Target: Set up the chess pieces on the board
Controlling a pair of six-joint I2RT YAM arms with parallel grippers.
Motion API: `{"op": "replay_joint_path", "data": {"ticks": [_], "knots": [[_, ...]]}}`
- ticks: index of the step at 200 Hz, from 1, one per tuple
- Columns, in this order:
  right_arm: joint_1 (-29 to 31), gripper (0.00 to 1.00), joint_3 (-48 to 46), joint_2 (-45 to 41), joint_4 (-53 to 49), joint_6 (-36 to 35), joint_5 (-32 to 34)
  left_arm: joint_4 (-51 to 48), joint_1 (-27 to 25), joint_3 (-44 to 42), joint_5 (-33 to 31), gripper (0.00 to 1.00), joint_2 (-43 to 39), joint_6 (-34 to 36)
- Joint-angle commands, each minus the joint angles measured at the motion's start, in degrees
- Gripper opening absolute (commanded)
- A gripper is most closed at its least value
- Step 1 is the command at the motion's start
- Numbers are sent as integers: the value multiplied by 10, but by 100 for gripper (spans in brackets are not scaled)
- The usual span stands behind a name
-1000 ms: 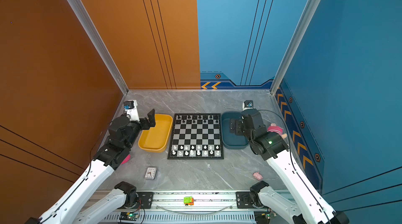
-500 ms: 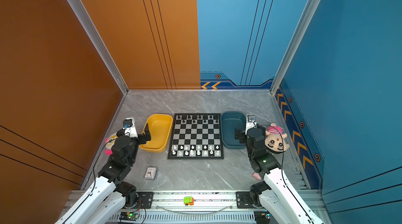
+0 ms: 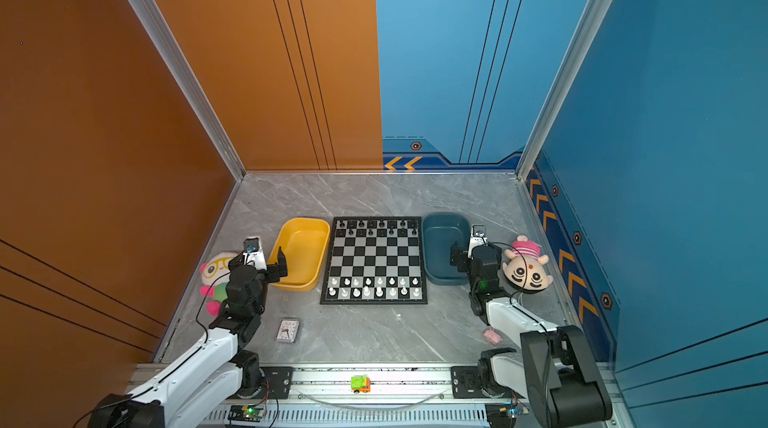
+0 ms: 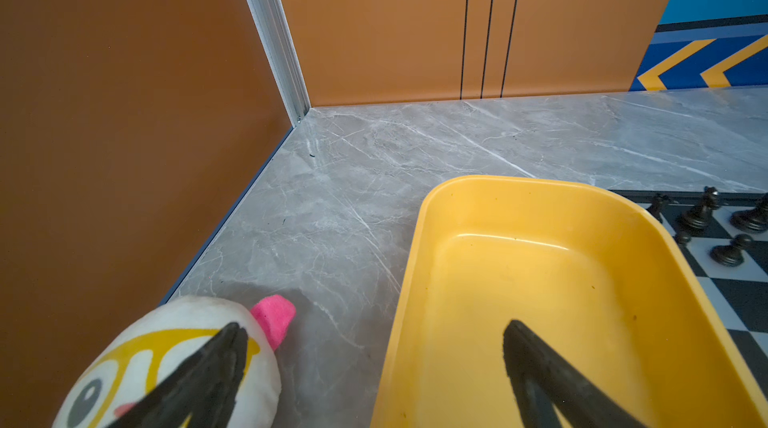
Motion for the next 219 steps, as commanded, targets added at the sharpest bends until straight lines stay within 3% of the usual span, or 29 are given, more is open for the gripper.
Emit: {"op": "replay_joint_path", "data": {"ticks": [1,50,87,117,131,197,219], "knots": [[-6,100,15,41,75,-14,-18,75,19,-12,53,98,25,-7],[-12,100,32,105,115,-47,-49,133,53,-9,103,98,120,-8],[-42,100,45,117,104,-24,-89,167,70,-5,136,98,151,-5],[-64,100,16,183,230,-7,-119,200,81,2,143,98,185,2],[-72,100,19,163,186,-4,-132,208,87,7,143,98,199,4],[-76,100,29,172,181,-6,-154,225,117,40,215,98,256,-25],[-76,100,31,171,180,-6,-153,285,119,31,227,98,297,-30]]}}
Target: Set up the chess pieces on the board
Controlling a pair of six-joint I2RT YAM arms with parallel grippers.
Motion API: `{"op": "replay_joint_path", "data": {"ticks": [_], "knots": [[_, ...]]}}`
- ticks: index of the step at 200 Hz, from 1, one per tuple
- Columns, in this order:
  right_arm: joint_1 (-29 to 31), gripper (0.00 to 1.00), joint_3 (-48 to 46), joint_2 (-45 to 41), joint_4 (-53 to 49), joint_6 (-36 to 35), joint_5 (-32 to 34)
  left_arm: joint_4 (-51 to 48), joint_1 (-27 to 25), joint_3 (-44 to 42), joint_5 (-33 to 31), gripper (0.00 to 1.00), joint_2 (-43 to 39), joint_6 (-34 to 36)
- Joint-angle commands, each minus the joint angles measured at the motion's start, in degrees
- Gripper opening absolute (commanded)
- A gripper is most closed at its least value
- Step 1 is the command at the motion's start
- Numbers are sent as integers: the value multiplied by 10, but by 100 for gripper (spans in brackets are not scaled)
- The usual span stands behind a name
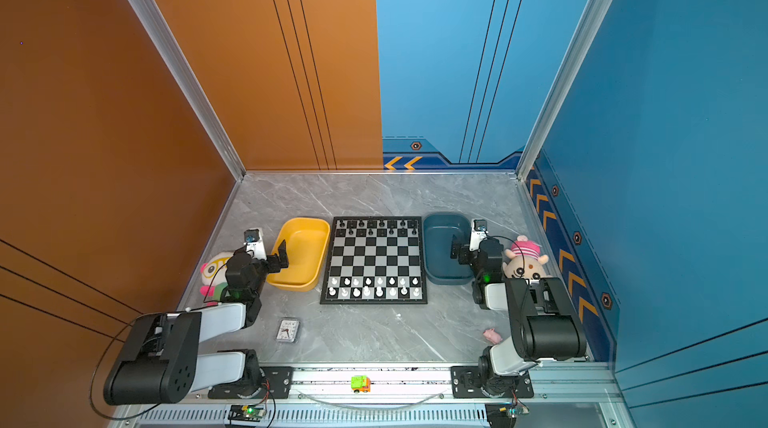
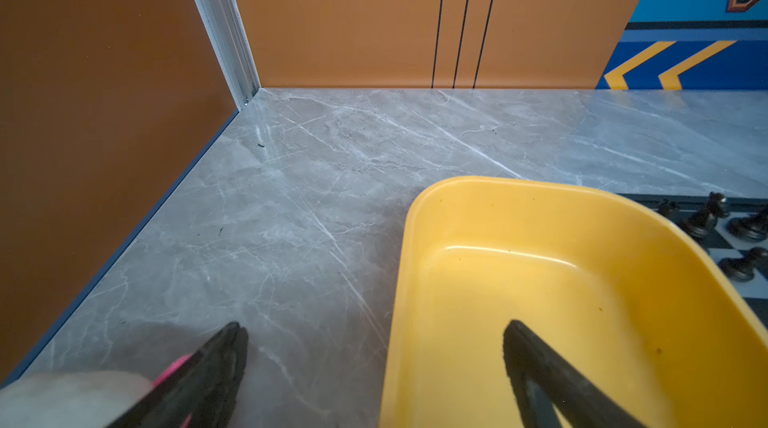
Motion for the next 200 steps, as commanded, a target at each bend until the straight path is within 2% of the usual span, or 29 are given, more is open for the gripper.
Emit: {"op": "replay_joint_path", "data": {"ticks": [1,53,85,98,117,131,200], "knots": [[-4,100,6,2,4,6,-13,64,5,4,37,98,36,-15],[-4,100,6,2,2,6,-14,219,3,0,51,98,167,-14],[-4,100,9,3,-1,7,-14,142,5,25,22,98,147,-26],[-4,100,11,3,-5,8,-11,75,5,54,-1,98,141,-34],[-7,100,18,4,-18,20,14,11,-16,89,-20,98,141,-14],[-4,100,22,4,-27,29,43,1,-26,93,-38,98,141,-6],[2,100,24,4,-30,32,67,-15,-43,102,-60,98,141,5]]}}
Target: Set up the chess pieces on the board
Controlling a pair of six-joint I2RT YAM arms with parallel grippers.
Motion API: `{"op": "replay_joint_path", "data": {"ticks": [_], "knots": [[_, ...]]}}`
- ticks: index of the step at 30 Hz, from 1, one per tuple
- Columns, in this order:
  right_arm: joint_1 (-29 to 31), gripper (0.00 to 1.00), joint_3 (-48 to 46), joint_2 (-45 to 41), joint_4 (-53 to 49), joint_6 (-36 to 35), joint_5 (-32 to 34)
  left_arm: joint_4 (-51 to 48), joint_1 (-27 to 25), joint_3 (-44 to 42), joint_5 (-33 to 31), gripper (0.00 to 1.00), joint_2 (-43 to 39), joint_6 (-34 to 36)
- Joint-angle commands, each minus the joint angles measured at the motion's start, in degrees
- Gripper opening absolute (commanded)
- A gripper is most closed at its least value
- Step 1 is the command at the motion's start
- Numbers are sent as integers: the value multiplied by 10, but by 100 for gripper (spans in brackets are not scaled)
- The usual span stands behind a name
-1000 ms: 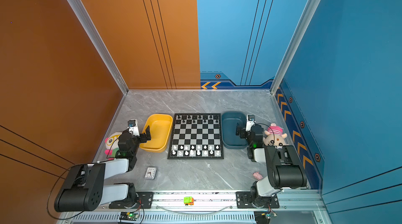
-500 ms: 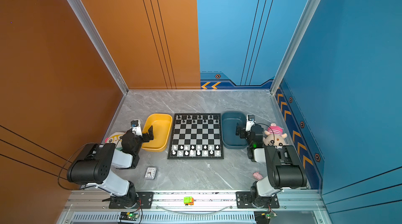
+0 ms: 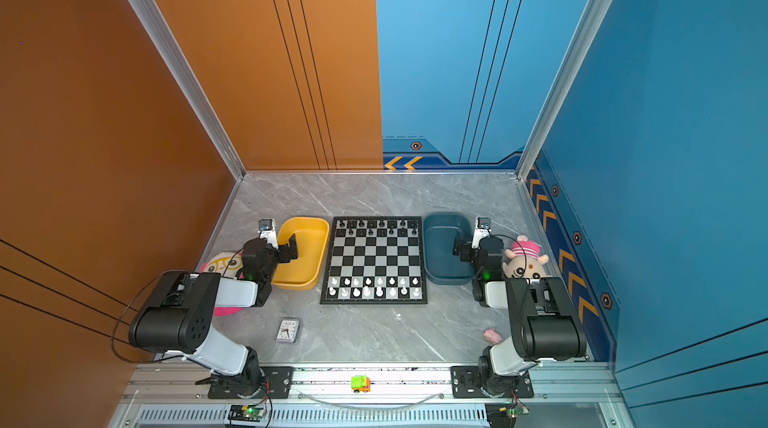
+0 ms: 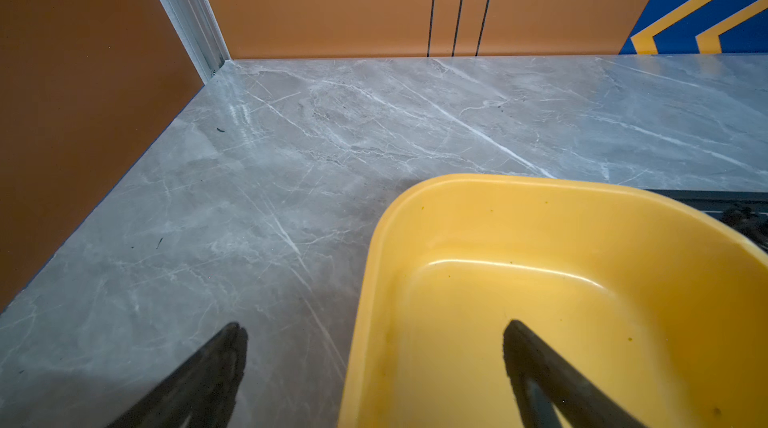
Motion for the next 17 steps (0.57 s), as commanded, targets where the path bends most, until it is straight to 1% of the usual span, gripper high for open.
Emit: {"op": "replay_joint_path", "data": {"ticks": [1,7,10,17], "knots": [[2,100,10,4,-14,11,20,-15,-4,8,-21,98,-8,10],[9,100,10,3,-13,7,34,-14,-4,9,-22,98,-9,12],[3,100,13,5,-16,11,23,-14,-4,9,-22,98,-8,11],[3,100,11,5,-15,11,23,-14,-4,7,-22,98,-9,11]]}}
